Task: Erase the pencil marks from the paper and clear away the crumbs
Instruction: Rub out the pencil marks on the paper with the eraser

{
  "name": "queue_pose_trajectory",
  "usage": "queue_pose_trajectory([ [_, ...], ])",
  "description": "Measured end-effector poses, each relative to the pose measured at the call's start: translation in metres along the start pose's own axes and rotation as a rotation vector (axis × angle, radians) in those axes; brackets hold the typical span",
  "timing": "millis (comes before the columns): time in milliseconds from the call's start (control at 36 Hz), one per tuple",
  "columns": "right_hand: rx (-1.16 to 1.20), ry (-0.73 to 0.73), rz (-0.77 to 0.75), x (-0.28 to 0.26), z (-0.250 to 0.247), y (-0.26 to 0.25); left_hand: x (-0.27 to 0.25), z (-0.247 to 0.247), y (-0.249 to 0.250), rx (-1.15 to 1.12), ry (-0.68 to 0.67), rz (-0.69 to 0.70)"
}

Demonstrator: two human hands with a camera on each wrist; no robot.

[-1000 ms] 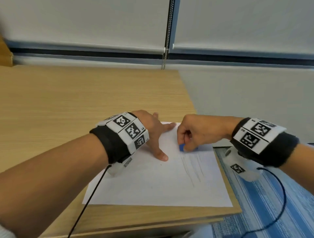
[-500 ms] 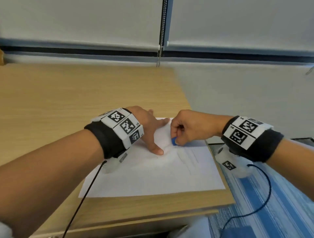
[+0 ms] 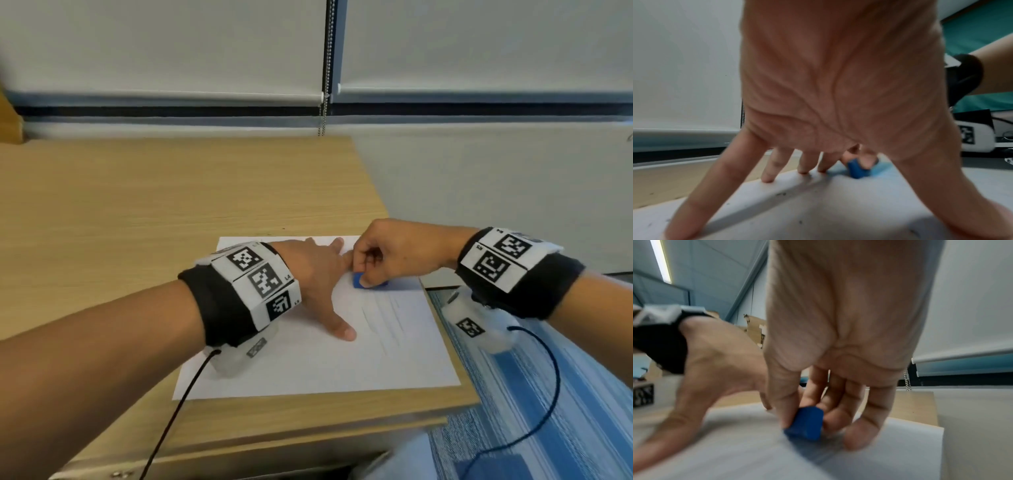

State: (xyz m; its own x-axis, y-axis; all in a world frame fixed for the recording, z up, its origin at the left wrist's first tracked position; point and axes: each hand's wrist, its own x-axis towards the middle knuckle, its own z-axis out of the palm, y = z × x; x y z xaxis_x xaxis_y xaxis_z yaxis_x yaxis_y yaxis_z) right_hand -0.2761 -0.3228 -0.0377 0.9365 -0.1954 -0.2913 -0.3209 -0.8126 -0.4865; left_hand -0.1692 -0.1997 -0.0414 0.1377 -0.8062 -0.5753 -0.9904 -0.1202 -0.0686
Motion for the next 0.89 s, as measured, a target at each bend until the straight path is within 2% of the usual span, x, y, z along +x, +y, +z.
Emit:
queue_pose_trajectory([
  [83,-0.076,0.166,0.006,0.010,-0.001,0.005,0.000,0.002,-0.003,-0.019,0.020,-0.032],
  [139,-0.084,0.173,0.006,0.011,0.001,0.006,0.000,0.003,-0.005,-0.012,0.034,-0.048],
  [278,-0.048,-0.085,-0.030,-0.005,0.005,-0.005,0.007,0.005,-0.009,-0.003,-0.024,-0.089],
  [306,-0.043,-0.100,-0.032,-0.005,0.003,-0.006,0.008,0.004,-0.009,0.012,-0.028,-0.093],
  [417,-0.038,0.084,0.022,0.011,-0.010,0.008,0.009,0.002,-0.008,0.048,-0.028,-0.098],
  [472,-0.037,0.130,0.052,0.013,-0.011,0.014,0.010,0.001,-0.008,0.050,-0.021,-0.102],
  [639,-0.004,-0.105,-0.012,-0.002,-0.001,0.002,0.011,0.000,-0.008,0.028,-0.038,-0.083],
  [694,-0.028,-0.062,-0.016,0.003,-0.007,0.004,0.010,-0.002,-0.006,0.031,-0.048,-0.090],
  [806,-0.083,0.157,0.063,0.018,-0.016,0.017,0.008,-0.002,-0.007,0.036,-0.044,-0.102],
  [889,-0.079,0.121,0.053,0.014,-0.007,0.014,0.007,0.000,-0.007,0.036,-0.026,-0.101],
])
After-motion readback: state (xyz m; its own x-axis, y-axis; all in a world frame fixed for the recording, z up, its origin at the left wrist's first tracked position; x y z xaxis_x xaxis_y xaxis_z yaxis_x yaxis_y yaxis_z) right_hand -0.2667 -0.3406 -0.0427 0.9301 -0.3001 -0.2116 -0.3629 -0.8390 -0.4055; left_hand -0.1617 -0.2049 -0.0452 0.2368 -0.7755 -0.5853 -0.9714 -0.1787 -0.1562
